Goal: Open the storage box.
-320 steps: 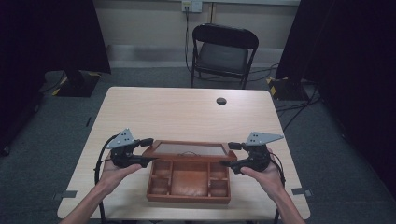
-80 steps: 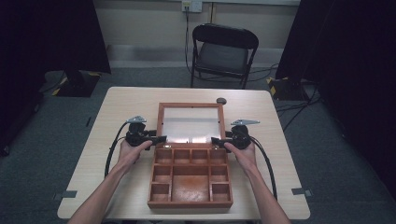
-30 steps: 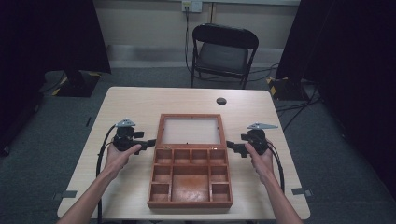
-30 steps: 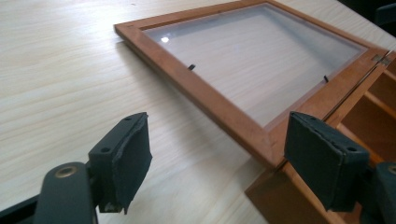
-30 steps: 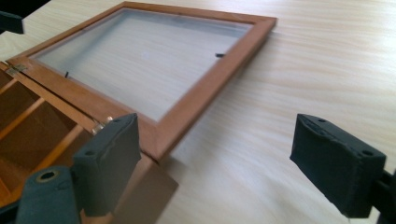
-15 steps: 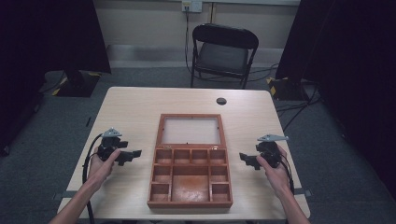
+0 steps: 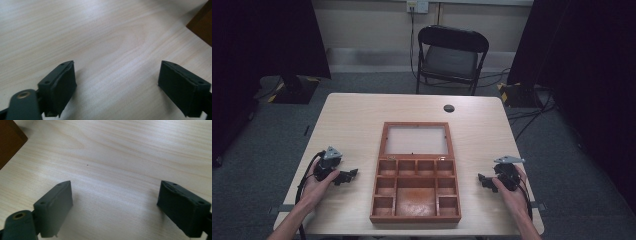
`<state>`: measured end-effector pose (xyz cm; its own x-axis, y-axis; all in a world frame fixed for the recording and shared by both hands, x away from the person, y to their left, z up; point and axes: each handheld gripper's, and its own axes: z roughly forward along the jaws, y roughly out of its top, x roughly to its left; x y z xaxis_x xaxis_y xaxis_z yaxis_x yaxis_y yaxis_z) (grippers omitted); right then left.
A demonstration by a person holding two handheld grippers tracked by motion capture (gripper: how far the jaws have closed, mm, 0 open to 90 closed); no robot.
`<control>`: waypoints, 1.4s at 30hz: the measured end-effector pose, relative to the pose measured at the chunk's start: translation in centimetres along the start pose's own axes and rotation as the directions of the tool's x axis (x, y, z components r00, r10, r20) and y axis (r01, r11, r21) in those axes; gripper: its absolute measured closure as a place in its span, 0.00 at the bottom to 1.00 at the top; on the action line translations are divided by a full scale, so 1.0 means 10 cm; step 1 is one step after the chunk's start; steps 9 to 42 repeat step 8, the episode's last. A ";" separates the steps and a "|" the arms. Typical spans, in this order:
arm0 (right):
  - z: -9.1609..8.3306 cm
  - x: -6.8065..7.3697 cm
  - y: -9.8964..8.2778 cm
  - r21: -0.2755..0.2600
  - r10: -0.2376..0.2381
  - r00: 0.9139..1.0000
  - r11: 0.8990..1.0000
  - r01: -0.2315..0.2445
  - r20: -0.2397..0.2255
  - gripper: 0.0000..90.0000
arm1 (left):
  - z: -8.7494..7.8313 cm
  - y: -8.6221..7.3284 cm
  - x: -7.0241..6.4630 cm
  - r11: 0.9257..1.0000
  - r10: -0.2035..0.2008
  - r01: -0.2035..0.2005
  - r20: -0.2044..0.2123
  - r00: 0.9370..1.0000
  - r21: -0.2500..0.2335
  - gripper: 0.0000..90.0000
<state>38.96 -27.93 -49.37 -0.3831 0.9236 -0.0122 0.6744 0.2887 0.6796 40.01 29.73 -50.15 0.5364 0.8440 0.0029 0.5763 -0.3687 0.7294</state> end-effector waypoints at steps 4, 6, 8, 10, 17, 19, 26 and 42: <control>0.04 -0.01 -0.06 -0.057 0.013 1.000 0.998 -0.012 0.011 0.05 | 0.00 -0.01 0.00 1.000 -0.008 0.008 -0.015 1.000 0.001 0.10; 0.04 -0.01 -0.06 -0.057 0.013 1.000 0.998 -0.012 0.012 0.04 | 0.00 -0.01 0.00 1.000 -0.008 0.008 -0.015 1.000 0.000 0.10; 0.04 -0.01 -0.06 -0.057 0.016 1.000 0.998 -0.015 0.014 0.04 | 0.00 -0.01 0.00 1.000 -0.008 0.008 -0.016 1.000 0.001 0.10; 0.04 -0.01 -0.06 -0.057 0.016 1.000 0.998 -0.015 0.014 0.04 | 0.00 -0.01 0.00 1.000 -0.008 0.008 -0.016 1.000 0.001 0.10; 0.04 -0.01 -0.06 -0.057 0.016 1.000 0.998 -0.015 0.014 0.04 | 0.00 -0.01 0.00 1.000 -0.008 0.008 -0.016 1.000 0.001 0.10; 0.04 -0.01 -0.06 -0.057 0.016 1.000 0.998 -0.015 0.014 0.04 | 0.00 -0.01 0.00 1.000 -0.008 0.008 -0.016 1.000 0.001 0.10; 0.04 -0.01 -0.06 -0.057 0.016 1.000 0.998 -0.015 0.014 0.04 | 0.00 -0.01 0.00 1.000 -0.008 0.008 -0.016 1.000 0.001 0.10; 0.04 -0.01 -0.06 -0.057 0.016 1.000 0.998 -0.015 0.014 0.04 | 0.00 -0.01 0.00 1.000 -0.008 0.008 -0.016 1.000 0.001 0.10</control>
